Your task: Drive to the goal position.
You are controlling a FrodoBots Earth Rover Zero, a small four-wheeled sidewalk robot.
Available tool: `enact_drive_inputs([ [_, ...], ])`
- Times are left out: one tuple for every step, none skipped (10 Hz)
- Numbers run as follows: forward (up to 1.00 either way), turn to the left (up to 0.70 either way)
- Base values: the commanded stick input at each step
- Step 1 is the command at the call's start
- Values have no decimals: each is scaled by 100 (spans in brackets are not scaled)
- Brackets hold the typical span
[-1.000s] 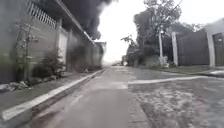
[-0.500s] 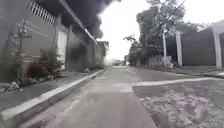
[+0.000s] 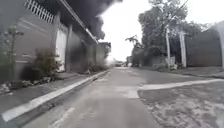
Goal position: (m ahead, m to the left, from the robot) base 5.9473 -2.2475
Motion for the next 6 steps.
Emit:
enact_drive_inputs([
  [70, 0],
  [70, 0],
  [70, 0],
  [70, 0],
  [70, 0],
  [36, 0],
])
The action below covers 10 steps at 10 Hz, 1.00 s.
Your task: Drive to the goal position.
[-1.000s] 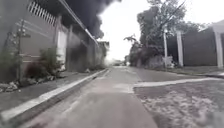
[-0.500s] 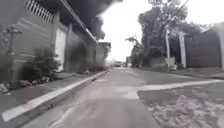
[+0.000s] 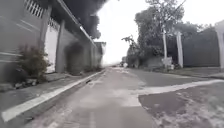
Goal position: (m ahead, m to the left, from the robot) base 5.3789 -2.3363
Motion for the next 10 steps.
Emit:
enact_drive_inputs([
  [0, 0],
  [0, 0],
  [6, 0],
  [34, 0],
  [62, 0],
  [70, 0],
  [70, -5],
  [70, -10],
  [70, -5],
  [70, 0],
])
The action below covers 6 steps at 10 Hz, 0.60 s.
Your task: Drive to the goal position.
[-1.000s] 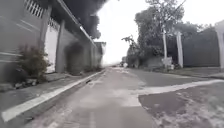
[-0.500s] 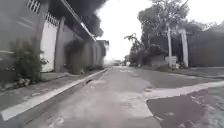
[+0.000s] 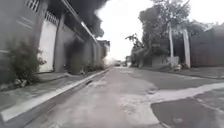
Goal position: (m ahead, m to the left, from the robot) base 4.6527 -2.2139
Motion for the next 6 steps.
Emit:
enact_drive_inputs([
  [70, 0],
  [70, 0],
  [70, 0],
  [70, 0],
  [70, 0],
  [70, 0],
])
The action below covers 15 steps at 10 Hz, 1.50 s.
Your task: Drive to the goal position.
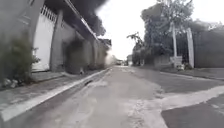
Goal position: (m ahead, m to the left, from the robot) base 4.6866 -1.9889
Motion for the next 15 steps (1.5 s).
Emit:
enact_drive_inputs([
  [70, 0],
  [70, 0],
  [70, -17],
  [70, -34],
  [70, -35],
  [70, -35],
  [70, -29],
  [70, -2],
  [70, 0],
  [70, 0],
  [70, -10],
  [70, -35],
  [70, -35],
  [70, -35],
  [70, -35],
])
